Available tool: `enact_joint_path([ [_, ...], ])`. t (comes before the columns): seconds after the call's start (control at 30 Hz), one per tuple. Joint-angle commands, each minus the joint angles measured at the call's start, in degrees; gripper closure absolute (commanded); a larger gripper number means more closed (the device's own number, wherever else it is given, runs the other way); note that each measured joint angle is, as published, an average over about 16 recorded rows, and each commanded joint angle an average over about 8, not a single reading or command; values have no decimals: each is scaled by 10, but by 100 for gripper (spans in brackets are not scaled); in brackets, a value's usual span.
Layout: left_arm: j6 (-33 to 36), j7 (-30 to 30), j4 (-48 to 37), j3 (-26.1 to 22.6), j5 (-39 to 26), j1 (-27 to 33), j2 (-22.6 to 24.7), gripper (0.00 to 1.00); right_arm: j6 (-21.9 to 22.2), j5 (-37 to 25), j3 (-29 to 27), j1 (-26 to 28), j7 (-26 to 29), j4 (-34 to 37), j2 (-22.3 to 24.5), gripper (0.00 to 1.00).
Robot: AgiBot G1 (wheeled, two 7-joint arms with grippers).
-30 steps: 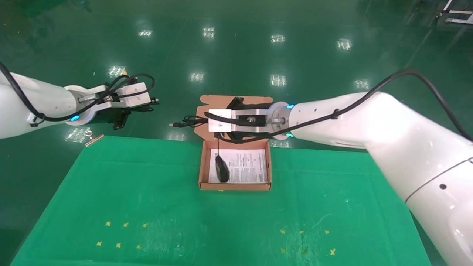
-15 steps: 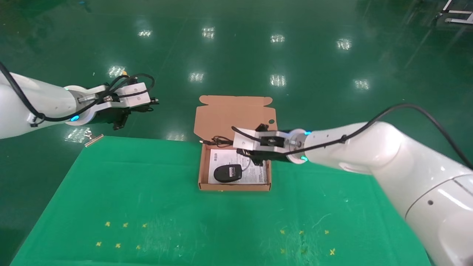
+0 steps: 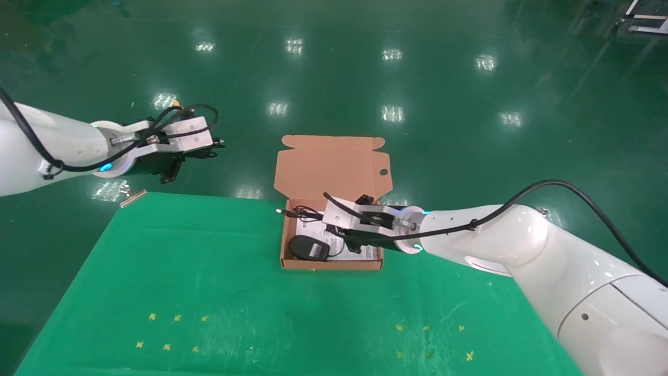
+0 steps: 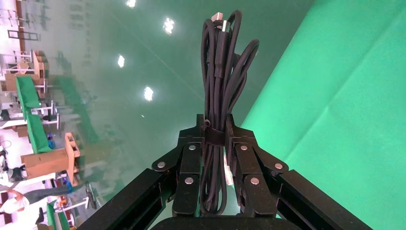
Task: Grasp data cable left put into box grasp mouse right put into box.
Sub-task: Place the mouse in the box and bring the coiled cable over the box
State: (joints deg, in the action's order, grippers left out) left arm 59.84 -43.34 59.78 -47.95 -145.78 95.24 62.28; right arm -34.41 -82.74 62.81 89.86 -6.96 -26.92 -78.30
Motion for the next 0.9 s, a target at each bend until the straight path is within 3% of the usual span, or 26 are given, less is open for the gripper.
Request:
enact_joint_path([
  [0.03,0,0,0,0,0,0,0,100,7,11,7,-4,2,-1,0,46],
  [0.13,0,0,0,0,0,0,0,100,10,17,16,-5,1,2,0,8],
  [0.17,0,0,0,0,0,0,0,100,10,17,18,-5,1,3,0,0],
  [0.6,-22,11,-3,-4,17,-20,19,100,10,19,22,-3,9,-28,32,0],
  [0.9,-115,66,-59,-15,60,-65,71,100,15,-2,27,12,34,-86,114,0],
])
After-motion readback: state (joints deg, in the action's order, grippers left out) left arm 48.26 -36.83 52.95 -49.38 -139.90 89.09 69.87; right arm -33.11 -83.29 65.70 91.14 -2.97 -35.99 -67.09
